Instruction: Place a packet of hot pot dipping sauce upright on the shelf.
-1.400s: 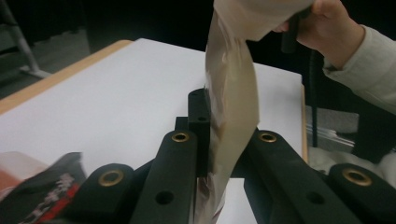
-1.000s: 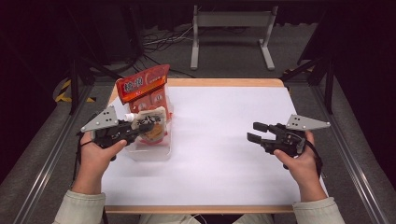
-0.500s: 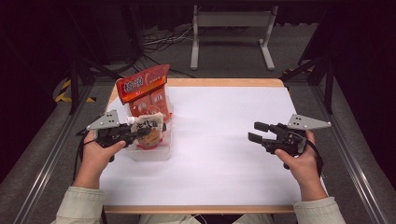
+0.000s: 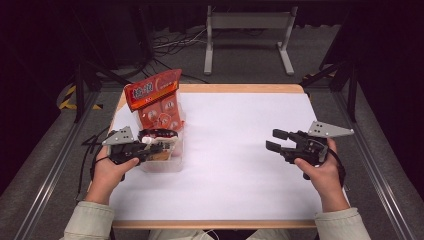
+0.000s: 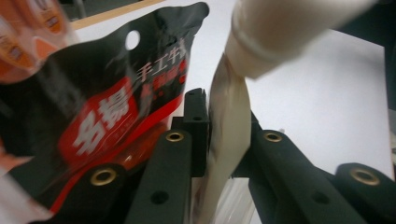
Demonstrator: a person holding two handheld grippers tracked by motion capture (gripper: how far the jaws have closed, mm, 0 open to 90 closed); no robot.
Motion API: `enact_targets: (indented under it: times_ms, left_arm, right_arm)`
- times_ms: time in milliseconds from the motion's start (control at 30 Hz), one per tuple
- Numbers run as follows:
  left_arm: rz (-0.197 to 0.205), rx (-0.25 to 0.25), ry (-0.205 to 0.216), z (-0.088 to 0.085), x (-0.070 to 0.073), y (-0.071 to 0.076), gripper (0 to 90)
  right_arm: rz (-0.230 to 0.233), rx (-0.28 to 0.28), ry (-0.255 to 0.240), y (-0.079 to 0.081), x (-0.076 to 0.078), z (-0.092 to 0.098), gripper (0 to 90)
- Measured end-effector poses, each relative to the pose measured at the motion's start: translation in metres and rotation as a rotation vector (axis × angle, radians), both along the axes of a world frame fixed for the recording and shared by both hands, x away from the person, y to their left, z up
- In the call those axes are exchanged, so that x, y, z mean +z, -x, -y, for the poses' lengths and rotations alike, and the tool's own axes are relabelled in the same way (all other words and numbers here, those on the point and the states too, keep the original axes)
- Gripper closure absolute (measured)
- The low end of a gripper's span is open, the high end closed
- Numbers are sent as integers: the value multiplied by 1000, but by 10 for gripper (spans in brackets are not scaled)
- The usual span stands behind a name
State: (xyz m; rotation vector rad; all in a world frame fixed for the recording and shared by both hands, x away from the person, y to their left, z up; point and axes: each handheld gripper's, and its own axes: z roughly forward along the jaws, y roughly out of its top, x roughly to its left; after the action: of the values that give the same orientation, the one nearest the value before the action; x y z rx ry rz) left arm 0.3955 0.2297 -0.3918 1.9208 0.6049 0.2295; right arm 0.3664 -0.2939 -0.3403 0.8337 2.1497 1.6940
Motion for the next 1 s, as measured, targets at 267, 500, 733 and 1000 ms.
enact_targets:
  times_ms: [267, 500, 733, 1000]
  left_arm:
    - [90, 130, 42, -21, 14, 19, 323]
    - [87, 221, 54, -47, 13, 37, 116]
    - [47, 265, 32, -59, -4, 48, 94]
    - [-4, 309, 7, -58, -34, 55, 51]
  right_arm:
    - [6, -22, 13, -3, -4, 3, 405]
    - [40, -120, 35, 4, -16, 23, 333]
    - [35, -221, 51, 16, -37, 52, 284]
    - [17, -295, 115, 25, -71, 71, 310]
